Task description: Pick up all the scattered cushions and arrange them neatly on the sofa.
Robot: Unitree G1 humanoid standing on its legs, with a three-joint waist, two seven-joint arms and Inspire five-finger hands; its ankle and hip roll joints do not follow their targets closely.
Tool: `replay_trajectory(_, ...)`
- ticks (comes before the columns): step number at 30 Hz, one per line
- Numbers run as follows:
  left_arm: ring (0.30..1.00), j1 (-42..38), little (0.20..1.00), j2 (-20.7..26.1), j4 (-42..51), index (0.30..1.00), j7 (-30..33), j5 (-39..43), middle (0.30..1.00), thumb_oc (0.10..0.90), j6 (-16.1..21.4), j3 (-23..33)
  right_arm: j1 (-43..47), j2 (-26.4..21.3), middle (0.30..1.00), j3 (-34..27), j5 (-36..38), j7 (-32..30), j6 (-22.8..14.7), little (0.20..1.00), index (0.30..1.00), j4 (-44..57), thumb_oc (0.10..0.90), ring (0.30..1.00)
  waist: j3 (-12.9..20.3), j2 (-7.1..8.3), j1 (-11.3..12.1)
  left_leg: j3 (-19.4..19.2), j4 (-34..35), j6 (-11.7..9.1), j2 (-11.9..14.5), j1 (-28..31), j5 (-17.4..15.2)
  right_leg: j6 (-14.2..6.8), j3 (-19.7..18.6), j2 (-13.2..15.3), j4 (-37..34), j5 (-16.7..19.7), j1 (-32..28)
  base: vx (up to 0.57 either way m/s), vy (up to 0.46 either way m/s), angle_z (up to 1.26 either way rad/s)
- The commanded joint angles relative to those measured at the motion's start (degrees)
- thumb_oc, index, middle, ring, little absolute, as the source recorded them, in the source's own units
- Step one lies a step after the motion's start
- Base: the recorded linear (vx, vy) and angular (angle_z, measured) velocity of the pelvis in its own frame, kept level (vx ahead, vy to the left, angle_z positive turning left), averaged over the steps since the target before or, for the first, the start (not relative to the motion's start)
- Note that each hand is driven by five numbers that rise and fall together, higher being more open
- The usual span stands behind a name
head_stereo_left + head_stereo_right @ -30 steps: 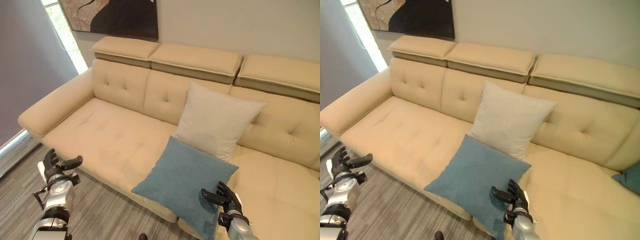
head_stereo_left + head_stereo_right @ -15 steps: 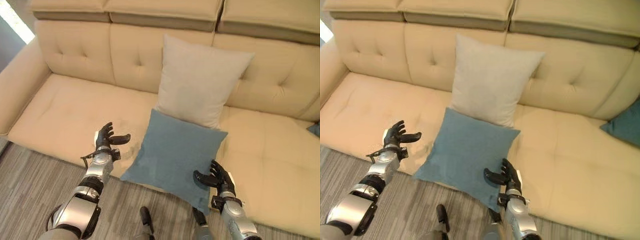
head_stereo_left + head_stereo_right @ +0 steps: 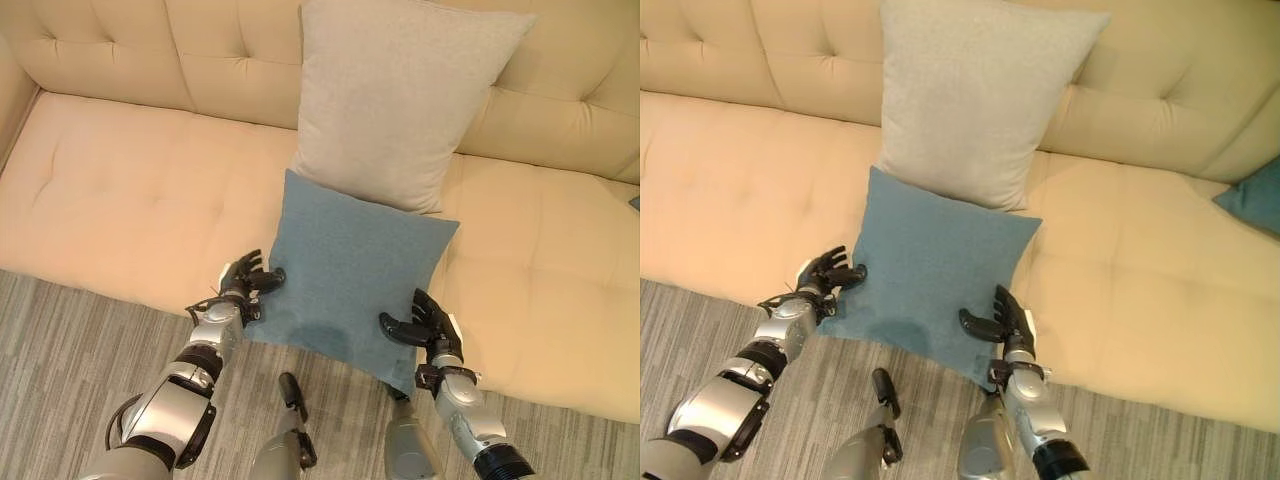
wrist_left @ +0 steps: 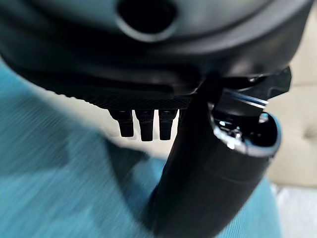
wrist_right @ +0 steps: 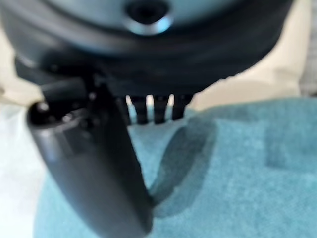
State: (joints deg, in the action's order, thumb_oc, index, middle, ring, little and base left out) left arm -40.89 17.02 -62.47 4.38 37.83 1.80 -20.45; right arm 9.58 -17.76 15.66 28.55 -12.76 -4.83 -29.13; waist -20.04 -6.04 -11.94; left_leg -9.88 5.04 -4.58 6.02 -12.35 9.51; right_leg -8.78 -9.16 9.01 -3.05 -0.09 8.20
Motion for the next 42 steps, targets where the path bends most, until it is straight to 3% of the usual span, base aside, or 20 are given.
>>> replay_trajectory(1, 0.9, -6.2, 0.9, -3.8, -2.2, 0.9, -4.5, 4.8, 0.9, 0.8, 0.6, -0.7, 0.7, 1.6, 0.9, 6.4, 2.2, 5.1, 2.2, 0.9, 0.9, -5.6, 0.8, 0.9, 0.9, -0.84, 1.1, 3.2, -4.4, -3.5, 4.4, -1.8, -4.3, -2.7, -0.6, 3.4, 3.2, 0.3, 5.9, 0.01, -0.013, -0.05)
replay_trajectory(2, 0.9, -6.3, 0.9, -3.8, -2.2, 0.9, -4.5, 4.8, 0.9, 0.8, 0.6, -0.7, 0.8, 1.6, 0.9, 6.4, 2.2, 5.1, 2.2, 0.9, 0.9, -5.6, 0.8, 0.9, 1.0, -0.9, 1.1, 3.2, -4.4, -3.5, 4.5, -2.1, -4.2, -2.6, -0.7, 3.3, 3.2, 0.5, 6.2, 0.02, -0.013, -0.07)
replay_trajectory(4, 0.9, -4.5, 0.9, -8.8, -0.8, 0.9, -9.2, 8.2, 0.9, 0.8, -0.8, -2.1, 3.3, 4.4, 0.9, 8.9, 2.0, 7.2, 3.3, 0.9, 0.9, -12.8, 0.8, 0.9, 1.1, -0.8, 1.1, 3.2, -4.6, -3.6, 4.5, -1.7, -4.6, -2.6, -0.8, 3.3, 3.3, 0.2, 5.9, 0.02, -0.012, -0.06)
replay_trajectory(6, 0.693, -3.8, 0.693, -11.8, -1.2, 0.693, -10.6, 7.7, 0.693, 0.662, -0.9, -3.4, 4.8, 6.7, 0.9, 10.0, 0.5, 8.3, 4.2, 0.9, 0.9, -18.8, 0.8, 0.9, 1.2, -0.71, 1.1, 3.1, -4.7, -3.6, 4.5, -1.8, -4.8, -2.5, -1.0, 3.3, 3.5, 0.1, 6.1, 0.0, 0.0, 0.0)
replay_trajectory(7, 0.392, -3.8, 0.392, -12.9, -1.6, 0.392, -10.4, 7.2, 0.392, 0.461, -0.8, -4.1, 5.6, 8.0, 0.9, 10.8, -0.7, 8.6, 4.8, 0.9, 0.9, -22.3, 0.8, 0.9, 1.2, -0.68, 1.1, 3.1, -4.7, -3.6, 4.5, -1.8, -4.9, -2.5, -1.1, 3.3, 3.6, 0.0, 6.1, 0.0, 0.0, 0.0)
replay_trajectory(8, 0.3, -4.4, 0.3, -13.6, -2.4, 0.3, -10.1, 6.0, 0.3, 0.4, -0.6, -4.8, 6.5, 9.0, 0.9, 11.5, -2.2, 8.7, 5.6, 0.9, 0.9, -25.9, 0.8, 0.9, 1.3, -0.7, 1.2, 3.1, -4.8, -3.6, 4.5, -1.8, -5.0, -2.5, -1.1, 3.2, 3.7, 0.0, 6.3, 0.0, 0.0, 0.0)
replay_trajectory(13, 0.3, -5.1, 0.3, -18.2, -2.5, 0.3, -9.1, 4.2, 0.3, 0.4, -0.1, -9.7, 12.1, 13.3, 0.9, 13.0, -3.5, 9.8, 7.2, 0.9, 0.9, -39.1, 0.8, 0.9, 1.3, -1.24, 1.7, 3.0, -5.1, -3.5, 4.6, -1.4, -5.5, -2.5, -1.3, 3.3, 4.4, -0.3, 6.2, 0.0, 0.0, 0.0)
replay_trajectory(14, 0.3, -5.0, 0.3, -18.8, -2.1, 0.3, -9.0, 4.4, 0.3, 0.4, 0.1, -10.3, 12.9, 14.0, 0.486, 13.0, -3.0, 10.0, 7.3, 0.486, 0.486, -40.5, 0.524, 0.486, 1.3, -1.32, 1.8, 2.9, -5.2, -3.5, 4.7, -1.3, -5.5, -2.5, -1.4, 3.3, 4.4, -0.3, 6.1, 0.0, 0.0, 0.0)
replay_trajectory(15, 0.3, -5.0, 0.3, -19.5, -1.5, 0.3, -8.8, 4.6, 0.3, 0.4, 0.3, -11.2, 14.0, 14.8, 0.331, 13.0, -2.4, 10.1, 7.2, 0.331, 0.331, -41.7, 0.42, 0.331, 1.3, -1.53, 2.0, 2.9, -5.3, -3.6, 4.7, -1.3, -5.5, -2.6, -1.4, 3.3, 4.6, -0.4, 6.2, 0.0, 0.0, 0.0)
replay_trajectory(16, 0.3, -4.7, 0.3, -19.8, -0.6, 0.3, -8.5, 4.2, 0.3, 0.4, 0.6, -12.3, 14.5, 15.1, 0.3, 13.7, -2.9, 10.2, 7.5, 0.3, 0.3, -42.7, 0.4, 0.3, 1.2, -1.68, 2.1, 2.9, -5.3, -3.6, 4.7, -1.3, -5.5, -2.6, -1.3, 3.3, 4.7, -0.5, 6.1, 0.0, 0.0, 0.0)
replay_trajectory(22, 0.3, -4.7, 0.3, -19.8, 2.6, 0.3, -7.2, 3.6, 0.3, 0.4, 1.4, -15.7, 15.3, 16.2, 0.3, 14.1, 0.5, 10.2, 6.9, 0.3, 0.3, -43.0, 0.4, 0.3, 1.3, -1.85, 2.4, 3.0, -5.7, -3.7, 4.9, -1.1, -5.7, -2.7, -0.9, 3.3, 4.9, -0.7, 5.5, 0.0, 0.0, 0.0)
replay_trajectory(23, 0.3, -4.5, 0.3, -19.7, 3.9, 0.3, -6.4, 2.9, 0.3, 0.4, 1.7, -16.8, 14.8, 16.5, 0.3, 13.2, 4.6, 9.6, 6.1, 0.3, 0.3, -41.5, 0.4, 0.3, 1.5, -1.86, 2.4, 3.1, -6.3, -3.7, 4.8, -1.1, -6.0, -2.8, -0.7, 3.4, 5.2, -0.8, 5.1, 0.0, 0.0, 0.0)
replay_trajectory(27, 0.3, -3.4, 0.3, -18.5, 7.0, 0.3, -5.3, 1.7, 0.3, 0.4, 2.7, -17.9, 14.1, 16.4, 0.3, 12.7, 7.8, 8.4, 4.2, 0.3, 0.3, -37.1, 0.4, 0.3, 1.8, -1.58, 2.4, 3.1, -7.0, -3.7, 4.8, -0.7, -6.7, -3.1, -0.7, 3.5, 5.5, -1.0, 4.3, 0.01, 0.02, 0.0)
replay_trajectory(33, 0.3, 0.8, 0.3, -13.1, 15.5, 0.3, -2.7, 1.3, 0.3, 0.4, 4.4, -15.9, 8.9, 12.1, 0.3, 12.7, 7.1, 6.7, 2.3, 0.3, 0.3, -17.8, 0.4, 0.3, 3.3, 0.06, 2.2, 2.8, -11.0, -2.5, 4.4, 0.5, -9.8, -4.0, -1.3, 4.1, 7.5, -1.4, 2.9, 0.04, 0.082, -0.02)
replay_trajectory(36, 0.3, 3.9, 0.3, -10.8, 21.9, 0.3, -2.0, 2.6, 0.3, 0.4, 5.3, -14.1, 4.8, 8.1, 0.3, 10.1, 4.7, 6.3, 1.4, 0.3, 0.3, -7.3, 0.4, 0.3, 4.4, 0.81, 1.9, 2.6, -14.0, -1.5, 3.4, 2.1, -12.3, -4.9, -1.2, 5.9, 8.1, -1.6, 0.4, 0.1, 0.215, -0.07)
replay_trajectory(37, 0.3, 6.4, 0.3, -9.9, 25.7, 0.3, -1.8, 4.4, 0.3, 0.4, 5.6, -12.7, 2.6, 6.0, 0.3, 8.2, 2.4, 6.1, 1.1, 0.3, 0.3, -2.3, 0.4, 0.3, 5.4, 0.91, 1.9, 2.1, -15.4, -0.5, 2.1, 3.8, -14.3, -5.8, -0.7, 7.6, 9.0, -1.9, -1.4, 0.11, 0.164, -0.05)
replay_trajectory(38, 0.3, 6.4, 0.3, -9.8, 25.7, 0.3, -1.8, 4.4, 0.3, 0.4, 5.6, -12.7, 2.6, 6.0, 0.3, 8.2, 2.4, 6.1, 1.1, 0.3, 0.3, -2.3, 0.4, 0.3, 5.6, 0.86, 1.9, 2.0, -15.3, -0.5, 2.1, 3.6, -14.2, -5.8, -0.7, 7.6, 8.9, -1.7, -1.1, 0.09, 0.23, -0.05)
replay_trajectory(40, 0.3, 8.9, 0.3, -8.2, 29.4, 0.3, -1.3, 5.2, 0.3, 0.4, 5.8, -10.5, 1.2, 4.9, 0.3, 6.4, -0.2, 5.9, 1.0, 0.3, 0.3, 2.2, 0.4, 0.3, 6.0, 0.28, 2.3, 1.5, -15.6, 0.6, 1.1, 5.2, -15.0, -6.2, 1.8, 8.7, 12.6, -0.8, -0.6, -0.01, 0.187, -0.14)
replay_trajectory(42, 0.3, 12.4, 0.3, -4.9, 34.6, 0.3, -1.5, 3.4, 0.3, 0.4, 5.3, -8.9, 0.6, 4.1, 0.3, 5.2, -3.8, 5.2, 0.8, 0.3, 0.3, 6.9, 0.4, 0.3, 6.4, -0.69, 2.9, 0.8, -13.7, 2.2, 0.0, 7.5, -14.6, -4.8, 8.9, 9.1, 19.7, -1.3, -0.1, -0.08, 0.246, -0.16)
